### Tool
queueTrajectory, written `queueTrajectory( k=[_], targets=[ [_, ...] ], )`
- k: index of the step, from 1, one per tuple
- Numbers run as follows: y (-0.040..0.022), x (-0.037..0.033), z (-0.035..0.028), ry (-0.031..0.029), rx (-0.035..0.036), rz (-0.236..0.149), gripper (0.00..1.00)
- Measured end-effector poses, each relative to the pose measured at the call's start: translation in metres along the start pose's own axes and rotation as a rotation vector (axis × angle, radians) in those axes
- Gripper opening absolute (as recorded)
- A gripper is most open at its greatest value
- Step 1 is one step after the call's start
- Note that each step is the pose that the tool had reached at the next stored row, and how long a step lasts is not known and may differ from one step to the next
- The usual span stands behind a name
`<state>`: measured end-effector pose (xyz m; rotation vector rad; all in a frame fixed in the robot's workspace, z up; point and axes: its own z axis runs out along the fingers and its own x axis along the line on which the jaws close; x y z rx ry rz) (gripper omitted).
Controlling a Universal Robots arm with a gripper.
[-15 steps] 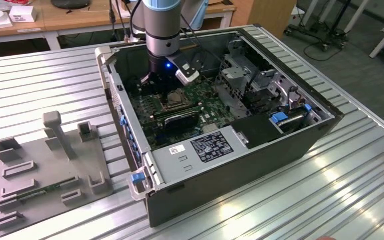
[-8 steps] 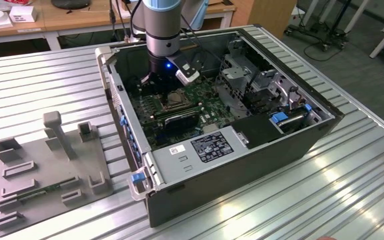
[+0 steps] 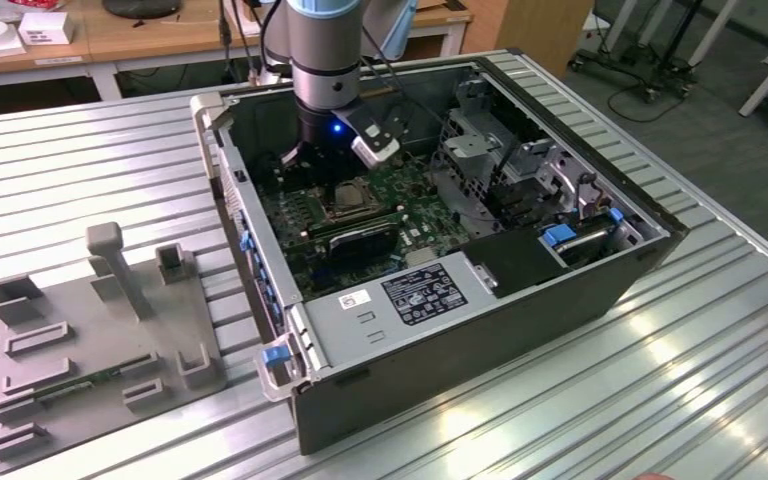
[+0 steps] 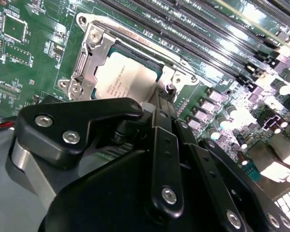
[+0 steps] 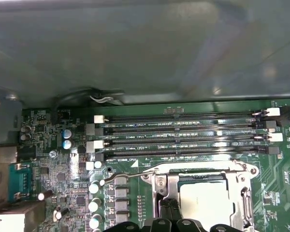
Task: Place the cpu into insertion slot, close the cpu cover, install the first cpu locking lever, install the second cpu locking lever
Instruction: 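Close the cpu cover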
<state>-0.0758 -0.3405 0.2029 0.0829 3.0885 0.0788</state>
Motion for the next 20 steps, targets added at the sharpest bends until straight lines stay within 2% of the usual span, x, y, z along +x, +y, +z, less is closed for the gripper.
queueTrajectory(
  k=[4,10,17,20],
  targets=[
    [0.0003,-0.0003,-0.006,0.0001,0.0001,0.0,0.11],
    [0.0011,-0.001,-0.0212,0.0002,0.0002,0.0,0.11],
    [0.0011,-0.0012,-0.0224,0.0002,0.0003,0.0,0.11],
    [0.0013,-0.0047,-0.0222,0.0002,0.0003,0.0,0.11]
  ],
)
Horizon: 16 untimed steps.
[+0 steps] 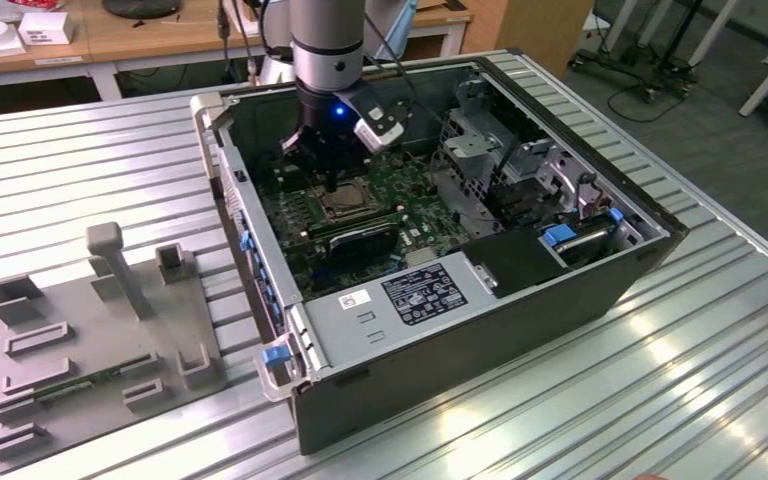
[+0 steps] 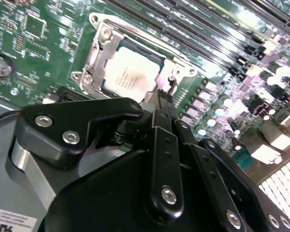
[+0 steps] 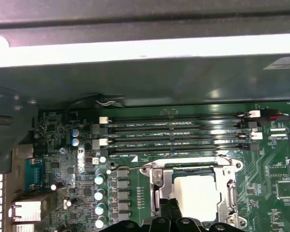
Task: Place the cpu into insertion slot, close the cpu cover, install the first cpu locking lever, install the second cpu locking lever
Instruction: 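Close the cpu cover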
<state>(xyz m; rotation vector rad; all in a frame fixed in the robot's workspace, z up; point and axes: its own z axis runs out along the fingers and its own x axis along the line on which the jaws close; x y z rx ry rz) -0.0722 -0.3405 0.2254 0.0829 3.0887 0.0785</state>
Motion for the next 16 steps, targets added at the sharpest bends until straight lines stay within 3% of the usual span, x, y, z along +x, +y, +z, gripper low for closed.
queueTrajectory(
  k=[12,16],
  targets=[
    [0.0013,-0.0248,0.0013,0.0,-0.0001,0.0,0.11],
    [0.0013,-0.0259,0.0014,-0.0001,-0.0001,0.0,0.11]
  ],
)
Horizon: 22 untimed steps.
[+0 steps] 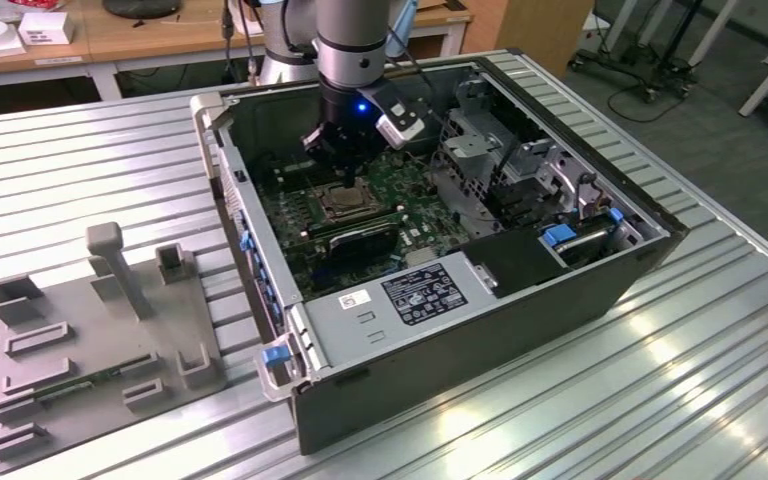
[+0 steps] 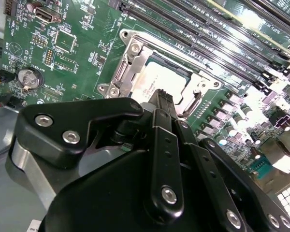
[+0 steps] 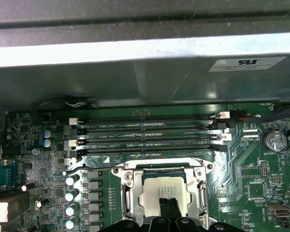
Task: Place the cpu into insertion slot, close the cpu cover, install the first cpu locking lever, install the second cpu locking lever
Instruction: 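Install the first cpu locking lever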
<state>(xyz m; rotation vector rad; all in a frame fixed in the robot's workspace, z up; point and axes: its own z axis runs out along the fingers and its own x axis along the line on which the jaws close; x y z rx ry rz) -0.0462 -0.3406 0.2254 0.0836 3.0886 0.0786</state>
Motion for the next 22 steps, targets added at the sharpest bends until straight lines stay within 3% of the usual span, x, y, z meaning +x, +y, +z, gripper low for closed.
queueTrajectory(
  k=[17,22],
  targets=[
    [0.0,-0.0004,0.0,0.0004,0.0003,0.0,0.11],
    [0.0004,-0.0007,-0.0069,0.0007,0.0003,0.0,0.11]
  ],
)
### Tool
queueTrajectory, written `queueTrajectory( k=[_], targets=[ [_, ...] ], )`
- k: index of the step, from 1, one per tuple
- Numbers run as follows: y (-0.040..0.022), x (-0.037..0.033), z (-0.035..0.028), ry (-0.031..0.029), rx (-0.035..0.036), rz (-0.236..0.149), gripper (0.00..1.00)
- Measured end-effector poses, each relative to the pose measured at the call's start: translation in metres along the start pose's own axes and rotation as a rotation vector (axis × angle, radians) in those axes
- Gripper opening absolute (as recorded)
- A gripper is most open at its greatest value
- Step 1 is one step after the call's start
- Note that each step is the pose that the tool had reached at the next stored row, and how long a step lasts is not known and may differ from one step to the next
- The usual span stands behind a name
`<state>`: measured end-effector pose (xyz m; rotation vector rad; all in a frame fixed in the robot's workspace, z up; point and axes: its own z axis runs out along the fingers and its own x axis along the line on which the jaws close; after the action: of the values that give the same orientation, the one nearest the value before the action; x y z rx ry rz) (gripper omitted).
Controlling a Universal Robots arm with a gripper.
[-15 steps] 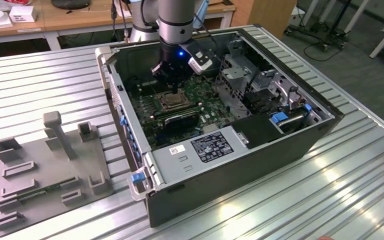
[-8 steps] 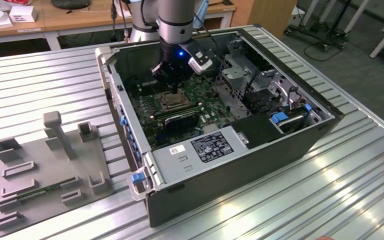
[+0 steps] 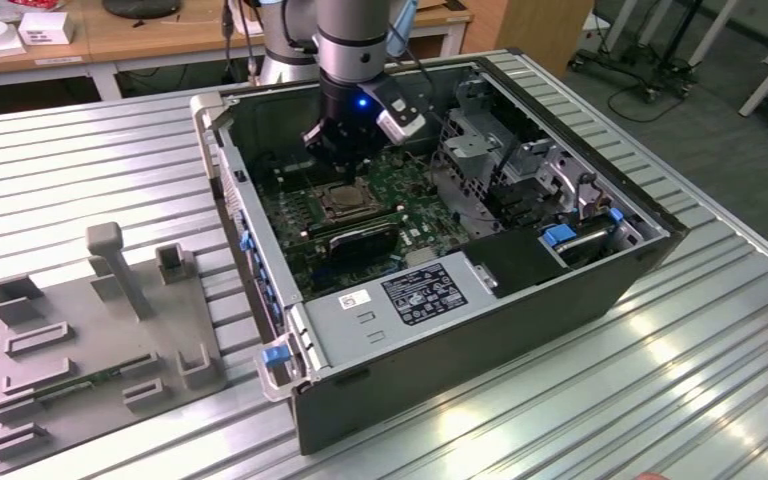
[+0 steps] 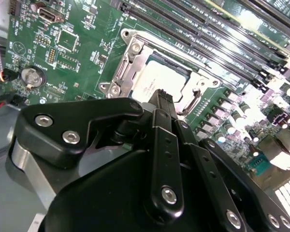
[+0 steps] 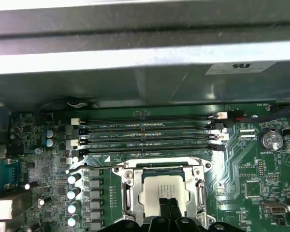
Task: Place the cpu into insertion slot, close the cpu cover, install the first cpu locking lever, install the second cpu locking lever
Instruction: 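Install the first cpu locking lever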
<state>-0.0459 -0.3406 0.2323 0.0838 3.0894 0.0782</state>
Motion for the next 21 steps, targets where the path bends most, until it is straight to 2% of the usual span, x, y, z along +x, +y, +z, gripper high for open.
queueTrajectory(
  k=[5,21],
  targets=[
    [0.0005,-0.0005,-0.0102,0.0,-0.0001,0.0,0.11],
    [0.0007,-0.0007,-0.0125,0.0001,0.0002,0.0,0.11]
  ],
)
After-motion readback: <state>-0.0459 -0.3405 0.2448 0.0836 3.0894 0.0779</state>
